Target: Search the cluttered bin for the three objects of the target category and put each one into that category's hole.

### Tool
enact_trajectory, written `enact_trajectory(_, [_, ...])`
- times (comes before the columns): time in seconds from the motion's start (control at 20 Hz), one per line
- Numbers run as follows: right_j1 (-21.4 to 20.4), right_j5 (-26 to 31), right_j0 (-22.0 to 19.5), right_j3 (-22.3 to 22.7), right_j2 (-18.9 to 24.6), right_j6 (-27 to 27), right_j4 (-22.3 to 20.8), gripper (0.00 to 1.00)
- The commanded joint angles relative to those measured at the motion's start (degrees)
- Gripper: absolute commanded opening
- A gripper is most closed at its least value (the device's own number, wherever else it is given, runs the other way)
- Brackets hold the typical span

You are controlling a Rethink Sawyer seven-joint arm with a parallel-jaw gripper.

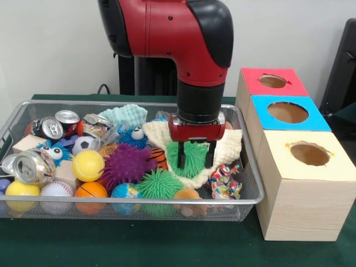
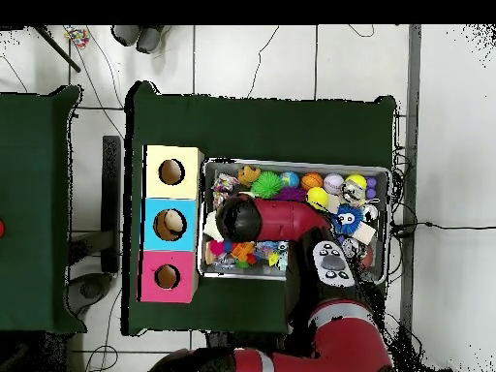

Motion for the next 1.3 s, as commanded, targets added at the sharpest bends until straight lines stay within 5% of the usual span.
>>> enact_trajectory(0.05, [1.0, -4.5, -3.7, 11.3, 0.7, 8.6, -1.2, 1.0])
enact_trajectory(0.55, [2.7, -3.9, -1.9, 7.9, -1.1, 8.3, 0.5, 1.0])
enact_trajectory(1.1, [9.5, 8.8, 8.0, -14.5, -3.8, 9.9, 8.1, 1.0])
enact_trajectory(1.3, [12.3, 11.2, 8.0, -20.1, -3.2, 9.3, 9.7, 1.0])
